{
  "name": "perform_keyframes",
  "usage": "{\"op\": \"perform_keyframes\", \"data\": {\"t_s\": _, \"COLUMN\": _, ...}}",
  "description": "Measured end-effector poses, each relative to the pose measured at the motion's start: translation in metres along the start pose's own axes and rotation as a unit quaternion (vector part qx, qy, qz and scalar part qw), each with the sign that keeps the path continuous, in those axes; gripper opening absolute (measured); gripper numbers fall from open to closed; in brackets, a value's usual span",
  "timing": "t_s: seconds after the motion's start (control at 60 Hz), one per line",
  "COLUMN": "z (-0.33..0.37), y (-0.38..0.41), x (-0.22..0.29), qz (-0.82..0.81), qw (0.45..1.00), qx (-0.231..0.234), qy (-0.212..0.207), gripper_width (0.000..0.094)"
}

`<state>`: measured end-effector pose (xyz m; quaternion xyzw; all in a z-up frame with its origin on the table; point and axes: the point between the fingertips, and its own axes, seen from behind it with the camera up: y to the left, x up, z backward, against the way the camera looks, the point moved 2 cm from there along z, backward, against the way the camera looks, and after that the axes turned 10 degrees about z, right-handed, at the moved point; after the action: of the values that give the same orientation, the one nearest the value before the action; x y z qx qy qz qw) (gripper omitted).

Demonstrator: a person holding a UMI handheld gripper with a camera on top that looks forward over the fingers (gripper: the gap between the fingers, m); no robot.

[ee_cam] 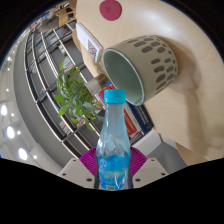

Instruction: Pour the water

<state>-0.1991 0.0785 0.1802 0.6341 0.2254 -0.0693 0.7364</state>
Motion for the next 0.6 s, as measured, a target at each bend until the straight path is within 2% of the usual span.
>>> {"op": "perform_keyframes", "data": {"t_s": 0.133, "z": -0.001, "y": 0.003, "x": 0.011, "qz": -0.032, "qw": 0.999, "qx": 0.001, "qy": -0.008, "gripper_width": 0.0376}}
{"op": "perform_keyframes", "data": {"t_s": 0.333, "z": 0.0, "y": 0.005, "x": 0.006, "qz": 0.01, "qw": 1.0, "qx": -0.012, "qy": 0.011, "gripper_width": 0.0378}}
{"op": "perform_keyframes", "data": {"t_s": 0.483, "z": 0.019, "y": 0.033, "x": 0.001, "qz": 0.213, "qw": 0.977, "qx": -0.018, "qy": 0.015, "gripper_width": 0.0379}}
{"op": "perform_keyframes", "data": {"t_s": 0.6, "z": 0.017, "y": 0.068, "x": 0.009, "qz": 0.426, "qw": 0.904, "qx": -0.029, "qy": -0.008, "gripper_width": 0.0396}}
